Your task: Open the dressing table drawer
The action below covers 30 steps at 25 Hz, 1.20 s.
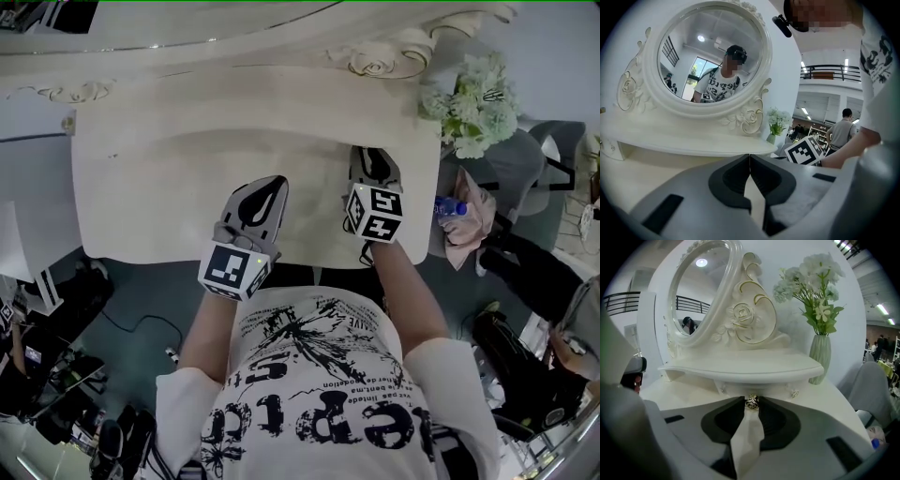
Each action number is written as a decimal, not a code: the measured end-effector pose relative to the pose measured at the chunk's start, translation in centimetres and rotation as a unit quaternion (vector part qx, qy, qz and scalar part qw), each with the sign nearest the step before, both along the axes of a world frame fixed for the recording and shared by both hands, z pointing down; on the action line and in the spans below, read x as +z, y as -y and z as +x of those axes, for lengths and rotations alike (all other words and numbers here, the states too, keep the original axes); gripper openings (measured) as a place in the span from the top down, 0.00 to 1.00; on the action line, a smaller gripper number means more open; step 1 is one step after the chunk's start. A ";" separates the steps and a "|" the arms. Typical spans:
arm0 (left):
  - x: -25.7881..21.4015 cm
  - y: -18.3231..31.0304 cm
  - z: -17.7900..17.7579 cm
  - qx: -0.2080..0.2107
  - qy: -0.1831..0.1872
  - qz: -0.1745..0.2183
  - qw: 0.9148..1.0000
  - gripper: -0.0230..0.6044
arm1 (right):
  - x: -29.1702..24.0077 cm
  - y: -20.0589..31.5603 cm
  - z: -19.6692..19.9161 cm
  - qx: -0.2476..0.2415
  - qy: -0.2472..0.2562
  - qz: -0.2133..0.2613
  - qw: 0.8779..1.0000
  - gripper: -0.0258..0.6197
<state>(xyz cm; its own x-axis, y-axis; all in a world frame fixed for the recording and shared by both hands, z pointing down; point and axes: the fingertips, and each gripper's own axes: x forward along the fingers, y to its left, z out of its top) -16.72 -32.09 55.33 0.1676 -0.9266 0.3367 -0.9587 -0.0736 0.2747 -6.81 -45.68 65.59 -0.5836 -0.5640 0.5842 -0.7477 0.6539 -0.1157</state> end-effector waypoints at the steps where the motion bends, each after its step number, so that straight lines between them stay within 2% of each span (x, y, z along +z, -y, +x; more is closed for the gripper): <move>1: 0.0 -0.1 0.0 0.000 0.001 -0.001 1.000 0.93 | 0.0 0.0 0.0 -0.001 -0.001 0.001 1.000 0.80; 8: 0.1 -0.6 0.2 0.004 0.008 -0.007 1.000 0.93 | 0.1 -0.9 0.4 -0.009 -0.005 -0.005 1.000 0.80; 18: -1.4 -0.4 1.4 0.021 0.011 0.005 1.000 0.93 | 0.3 -3.9 2.1 -0.027 -0.019 -0.025 0.999 0.80; 30: -2.1 -1.5 2.2 0.019 0.019 0.009 1.000 0.93 | 0.2 -6.3 3.6 -0.032 -0.018 -0.038 0.999 0.80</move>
